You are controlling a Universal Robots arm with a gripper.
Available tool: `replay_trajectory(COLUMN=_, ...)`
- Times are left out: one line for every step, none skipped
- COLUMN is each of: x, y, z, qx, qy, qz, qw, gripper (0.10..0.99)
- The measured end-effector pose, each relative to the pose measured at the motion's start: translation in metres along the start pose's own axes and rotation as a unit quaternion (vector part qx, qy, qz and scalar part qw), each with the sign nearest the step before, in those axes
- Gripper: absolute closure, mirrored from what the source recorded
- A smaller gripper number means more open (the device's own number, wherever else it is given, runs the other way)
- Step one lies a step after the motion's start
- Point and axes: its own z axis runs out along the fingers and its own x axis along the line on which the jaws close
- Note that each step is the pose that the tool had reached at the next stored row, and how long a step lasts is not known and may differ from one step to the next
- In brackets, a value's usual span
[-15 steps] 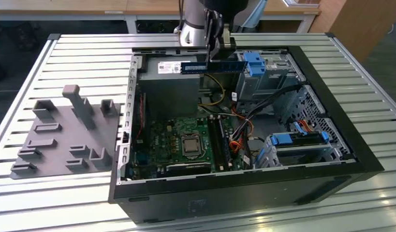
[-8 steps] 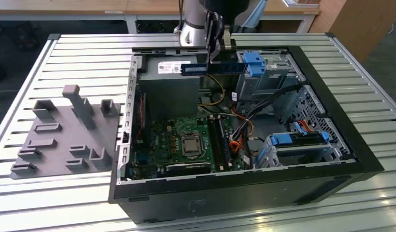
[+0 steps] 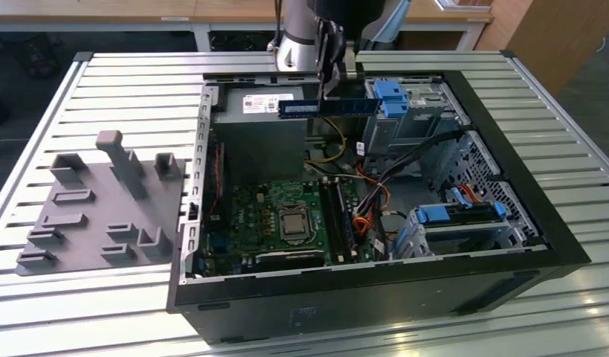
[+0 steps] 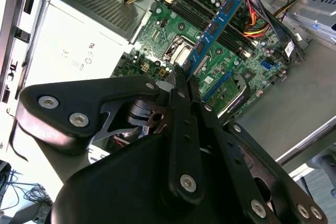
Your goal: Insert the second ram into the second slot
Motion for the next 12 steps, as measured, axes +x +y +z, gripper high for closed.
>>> replay_trajectory(x=0.0002, y=0.0, z=0.0, qx=0.0, qy=0.0, qz=0.0, qw=1.0, gripper=0.949)
replay_trajectory(x=0.0005, y=0.0, z=0.0, qx=0.0, qy=0.0, qz=0.0, qw=1.0, gripper=0.949)
replay_trajectory(x=0.0008, y=0.0, z=0.0, qx=0.0, qy=0.0, qz=0.0, qw=1.0, gripper=0.949)
replay_trajectory(x=0.0011, y=0.0, z=0.0, qx=0.0, qy=0.0, qz=0.0, qw=1.0, gripper=0.949)
replay_trajectory(x=0.0015, y=0.0, z=0.0, qx=0.0, qy=0.0, qz=0.0, qw=1.0, gripper=0.949)
replay_trajectory(x=0.0018, y=0.0001, z=0.0, qx=0.0, qy=0.0, qz=0.0, qw=1.0, gripper=0.949)
replay_trajectory(x=0.0022, y=0.0, z=0.0, qx=0.0, qy=0.0, qz=0.0, qw=1.0, gripper=0.949)
replay_trajectory(x=0.0027, y=0.0001, z=-0.0001, qx=0.0, qy=0.0, qz=0.0, qw=1.0, gripper=0.949)
replay_trajectory(x=0.0031, y=0.0001, z=0.0, qx=0.0, qy=0.0, qz=0.0, qw=1.0, gripper=0.949)
replay_trajectory(x=0.0036, y=0.0001, z=0.0, qx=0.0, qy=0.0, qz=0.0, qw=1.0, gripper=0.949)
replay_trajectory(x=0.004, y=0.0001, z=0.0, qx=0.0, qy=0.0, qz=0.0, qw=1.0, gripper=0.949)
replay_trajectory(x=0.0044, y=0.0001, z=-0.0001, qx=0.0, qy=0.0, qz=0.0, qw=1.0, gripper=0.949)
